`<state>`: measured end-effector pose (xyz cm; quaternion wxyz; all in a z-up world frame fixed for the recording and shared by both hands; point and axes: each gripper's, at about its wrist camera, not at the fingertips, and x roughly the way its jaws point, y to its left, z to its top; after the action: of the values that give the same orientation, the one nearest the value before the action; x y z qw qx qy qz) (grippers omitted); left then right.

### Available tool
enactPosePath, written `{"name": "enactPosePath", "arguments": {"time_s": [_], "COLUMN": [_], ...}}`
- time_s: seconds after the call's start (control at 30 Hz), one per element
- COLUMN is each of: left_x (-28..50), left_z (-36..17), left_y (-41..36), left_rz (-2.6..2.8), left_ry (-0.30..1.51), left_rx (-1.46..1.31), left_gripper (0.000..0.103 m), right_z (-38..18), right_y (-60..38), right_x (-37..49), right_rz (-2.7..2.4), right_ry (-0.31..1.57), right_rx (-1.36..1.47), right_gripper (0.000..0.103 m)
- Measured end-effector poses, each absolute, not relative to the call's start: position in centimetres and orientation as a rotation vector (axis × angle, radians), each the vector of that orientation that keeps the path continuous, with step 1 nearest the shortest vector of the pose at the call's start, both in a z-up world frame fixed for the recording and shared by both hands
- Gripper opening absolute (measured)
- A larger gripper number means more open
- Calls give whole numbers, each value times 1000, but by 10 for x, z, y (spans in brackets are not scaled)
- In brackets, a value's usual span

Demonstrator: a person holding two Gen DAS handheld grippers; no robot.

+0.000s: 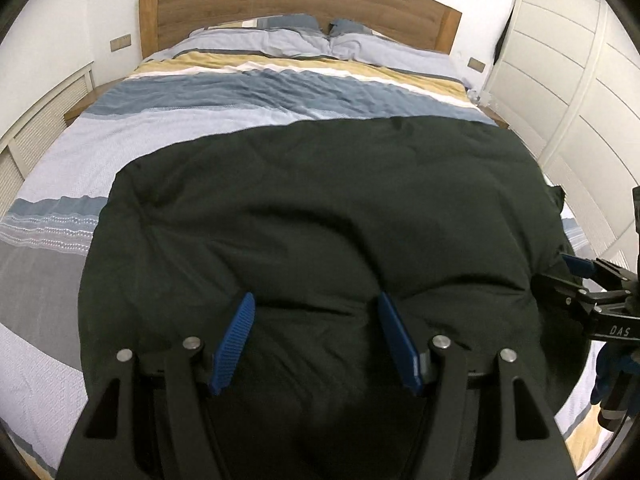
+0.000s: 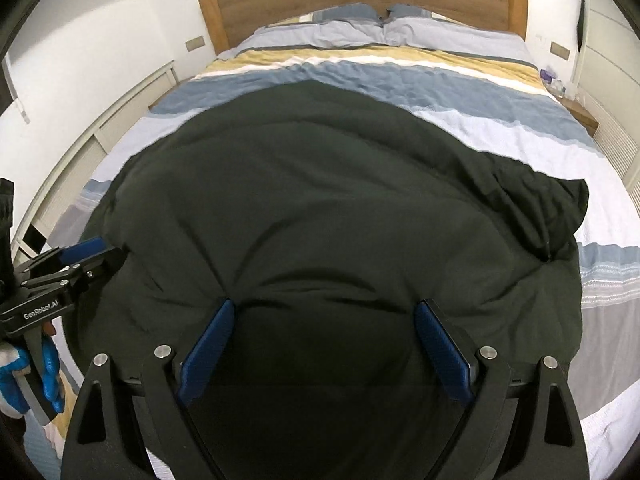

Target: Fold large clothes

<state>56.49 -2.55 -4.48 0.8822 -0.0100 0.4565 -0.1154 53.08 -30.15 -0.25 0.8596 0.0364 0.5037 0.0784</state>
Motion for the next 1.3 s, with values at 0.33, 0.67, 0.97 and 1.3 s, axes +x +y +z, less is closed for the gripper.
{"name": "enactPosePath", "arguments": {"time_s": [0.33,0.67,0.97,1.3], "left_x": [576,596,610,588], "left_z": [-71,-89,-99,-50], "left_y": [-34,-40,-42,-32], "left_rz": [-211,-189,-172,-213], "left_ry": [959,965,990,934], "left_rx": [19,42,52,-6], "left_gripper": [74,79,83,82], "right_z": [-30,-50,-63,-13], "right_y": [-308,-315,-315,-308], "right_x": [548,568,579,547], "right_rz": [153,156,138,161], "right_ry": [1078,1083,1095,1046], "right_rx": [85,105,113,101], "right_gripper": [96,100,102,99]}}
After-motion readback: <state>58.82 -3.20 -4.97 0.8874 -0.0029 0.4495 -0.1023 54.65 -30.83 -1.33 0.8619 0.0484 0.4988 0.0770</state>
